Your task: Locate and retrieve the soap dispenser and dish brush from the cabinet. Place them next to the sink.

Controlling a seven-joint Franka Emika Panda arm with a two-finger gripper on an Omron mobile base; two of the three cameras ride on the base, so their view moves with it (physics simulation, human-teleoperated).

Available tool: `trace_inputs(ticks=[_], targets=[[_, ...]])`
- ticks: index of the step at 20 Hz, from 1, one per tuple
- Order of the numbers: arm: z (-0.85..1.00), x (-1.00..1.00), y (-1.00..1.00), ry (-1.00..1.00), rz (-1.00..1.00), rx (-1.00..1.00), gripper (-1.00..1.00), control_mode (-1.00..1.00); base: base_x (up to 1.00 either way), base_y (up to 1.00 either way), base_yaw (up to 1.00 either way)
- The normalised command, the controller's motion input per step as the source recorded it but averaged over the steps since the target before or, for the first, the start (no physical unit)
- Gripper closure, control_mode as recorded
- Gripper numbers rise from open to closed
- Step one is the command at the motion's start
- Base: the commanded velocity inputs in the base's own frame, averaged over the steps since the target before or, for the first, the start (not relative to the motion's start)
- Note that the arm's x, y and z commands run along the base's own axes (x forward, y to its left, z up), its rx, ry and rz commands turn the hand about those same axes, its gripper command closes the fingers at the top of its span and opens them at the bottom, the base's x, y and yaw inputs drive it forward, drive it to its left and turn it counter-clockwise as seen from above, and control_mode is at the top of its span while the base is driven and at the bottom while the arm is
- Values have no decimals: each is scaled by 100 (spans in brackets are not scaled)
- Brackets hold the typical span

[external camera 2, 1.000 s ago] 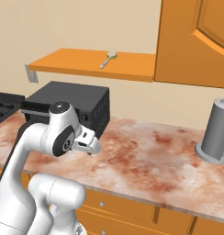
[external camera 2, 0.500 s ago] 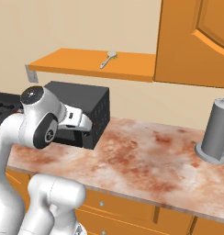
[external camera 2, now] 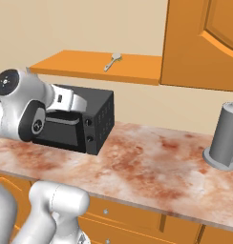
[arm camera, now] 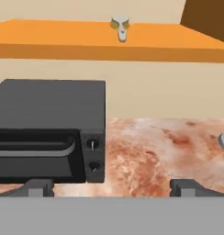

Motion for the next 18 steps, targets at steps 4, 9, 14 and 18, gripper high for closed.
trace_inputs(ticks=[4,9,14,18], targets=[[95,2,24,-9,-7,-8,-100,-100,0,0,0],[56,8,15,-2,-1,-1,-100,-100,0,0,0],[33,17,-6,-1,-1,2,-100,-100,0,0,0],[0,39,-24,2,-6,10,-100,-100,0,0,0]])
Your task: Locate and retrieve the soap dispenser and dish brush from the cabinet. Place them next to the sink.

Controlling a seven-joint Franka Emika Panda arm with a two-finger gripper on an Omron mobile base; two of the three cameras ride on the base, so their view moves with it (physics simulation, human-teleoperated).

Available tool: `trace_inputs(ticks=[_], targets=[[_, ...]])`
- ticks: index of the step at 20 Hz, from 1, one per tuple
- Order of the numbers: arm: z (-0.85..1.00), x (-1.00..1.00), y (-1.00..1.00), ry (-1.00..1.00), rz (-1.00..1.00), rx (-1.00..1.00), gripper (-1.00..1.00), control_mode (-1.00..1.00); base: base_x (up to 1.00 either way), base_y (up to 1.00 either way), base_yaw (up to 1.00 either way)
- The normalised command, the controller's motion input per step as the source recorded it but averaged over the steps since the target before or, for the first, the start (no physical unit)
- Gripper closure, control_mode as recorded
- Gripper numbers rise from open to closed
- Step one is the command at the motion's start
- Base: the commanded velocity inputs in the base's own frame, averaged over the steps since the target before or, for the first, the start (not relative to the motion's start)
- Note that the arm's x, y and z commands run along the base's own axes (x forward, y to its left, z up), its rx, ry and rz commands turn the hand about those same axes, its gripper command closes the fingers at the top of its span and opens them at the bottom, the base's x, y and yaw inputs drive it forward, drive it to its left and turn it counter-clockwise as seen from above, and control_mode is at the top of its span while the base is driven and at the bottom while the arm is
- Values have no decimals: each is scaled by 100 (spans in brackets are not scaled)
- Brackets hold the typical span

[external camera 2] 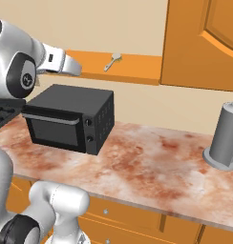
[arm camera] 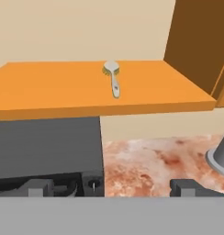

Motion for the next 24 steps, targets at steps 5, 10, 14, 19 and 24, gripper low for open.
trace_inputs(ticks=[5,10,14,19,24], targets=[[-4,61,-27,2,-2,2,-100,-100,0,0,0],[-8,54,-34,4,-6,0,-100,-100,0,0,0],[-10,48,-8,4,-7,0,-100,-100,0,0,0],[-3,61,3,7,-1,4,-100,-100,0,0,0],[-4,74,-6,11,4,6,-100,-100,0,0,0]])
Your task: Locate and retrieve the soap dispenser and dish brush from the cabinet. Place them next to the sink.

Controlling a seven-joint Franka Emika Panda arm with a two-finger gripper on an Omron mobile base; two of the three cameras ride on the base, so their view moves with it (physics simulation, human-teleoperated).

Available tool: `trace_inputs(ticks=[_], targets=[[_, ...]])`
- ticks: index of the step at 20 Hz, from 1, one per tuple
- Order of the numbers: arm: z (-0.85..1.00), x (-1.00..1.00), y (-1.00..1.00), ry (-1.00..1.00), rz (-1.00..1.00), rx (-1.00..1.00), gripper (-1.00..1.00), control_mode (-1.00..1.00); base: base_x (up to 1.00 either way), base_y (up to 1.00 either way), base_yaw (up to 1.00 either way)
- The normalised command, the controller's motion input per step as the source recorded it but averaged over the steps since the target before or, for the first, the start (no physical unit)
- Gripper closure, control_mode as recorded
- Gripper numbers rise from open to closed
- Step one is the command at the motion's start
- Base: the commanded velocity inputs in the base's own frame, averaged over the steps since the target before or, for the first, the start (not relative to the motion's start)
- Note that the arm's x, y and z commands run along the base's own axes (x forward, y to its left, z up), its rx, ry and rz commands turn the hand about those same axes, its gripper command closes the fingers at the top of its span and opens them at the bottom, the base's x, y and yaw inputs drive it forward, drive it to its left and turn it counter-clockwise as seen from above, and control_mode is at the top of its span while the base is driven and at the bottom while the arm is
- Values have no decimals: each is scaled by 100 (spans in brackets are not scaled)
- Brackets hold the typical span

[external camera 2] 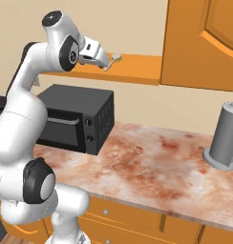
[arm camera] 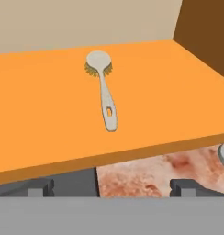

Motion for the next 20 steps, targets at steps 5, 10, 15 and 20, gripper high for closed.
trace_inputs(ticks=[5,10,15,20], targets=[[-15,75,-7,10,6,2,-100,-100,0,0,0],[-18,51,-22,4,2,0,-100,-100,0,0,0],[-21,23,-13,0,0,0,-100,-100,0,0,0],[-24,19,0,0,0,0,-100,-100,0,0,0]])
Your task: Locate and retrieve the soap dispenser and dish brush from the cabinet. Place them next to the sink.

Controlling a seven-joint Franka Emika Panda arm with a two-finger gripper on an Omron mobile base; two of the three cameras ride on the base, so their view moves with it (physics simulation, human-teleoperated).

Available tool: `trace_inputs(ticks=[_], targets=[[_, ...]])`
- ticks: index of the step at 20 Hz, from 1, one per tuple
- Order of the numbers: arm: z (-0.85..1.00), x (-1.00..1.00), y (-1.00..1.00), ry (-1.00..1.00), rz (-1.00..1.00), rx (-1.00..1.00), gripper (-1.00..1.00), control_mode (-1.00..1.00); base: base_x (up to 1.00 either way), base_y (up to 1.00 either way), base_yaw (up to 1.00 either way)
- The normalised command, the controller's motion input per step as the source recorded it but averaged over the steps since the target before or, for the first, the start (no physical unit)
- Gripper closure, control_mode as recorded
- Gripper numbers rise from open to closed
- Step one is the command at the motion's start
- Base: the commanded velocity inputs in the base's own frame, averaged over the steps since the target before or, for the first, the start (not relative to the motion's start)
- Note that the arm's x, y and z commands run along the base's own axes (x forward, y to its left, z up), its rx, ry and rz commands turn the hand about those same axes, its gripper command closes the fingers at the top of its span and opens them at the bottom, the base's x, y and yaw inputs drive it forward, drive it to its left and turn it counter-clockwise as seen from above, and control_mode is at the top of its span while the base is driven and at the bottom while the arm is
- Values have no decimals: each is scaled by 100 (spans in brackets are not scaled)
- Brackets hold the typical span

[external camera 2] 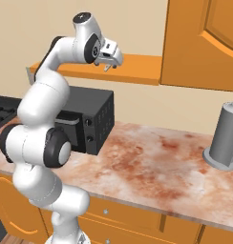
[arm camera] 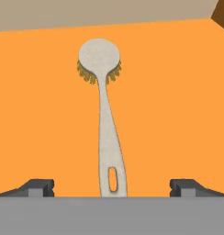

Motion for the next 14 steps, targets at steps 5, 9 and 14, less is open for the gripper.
trace_inputs(ticks=[5,9,14], targets=[[-25,24,-2,-1,0,0,-100,-100,0,0,0],[-16,21,-3,-1,0,0,-100,-100,0,0,0],[-10,10,-1,-1,0,0,100,-100,0,0,0]])
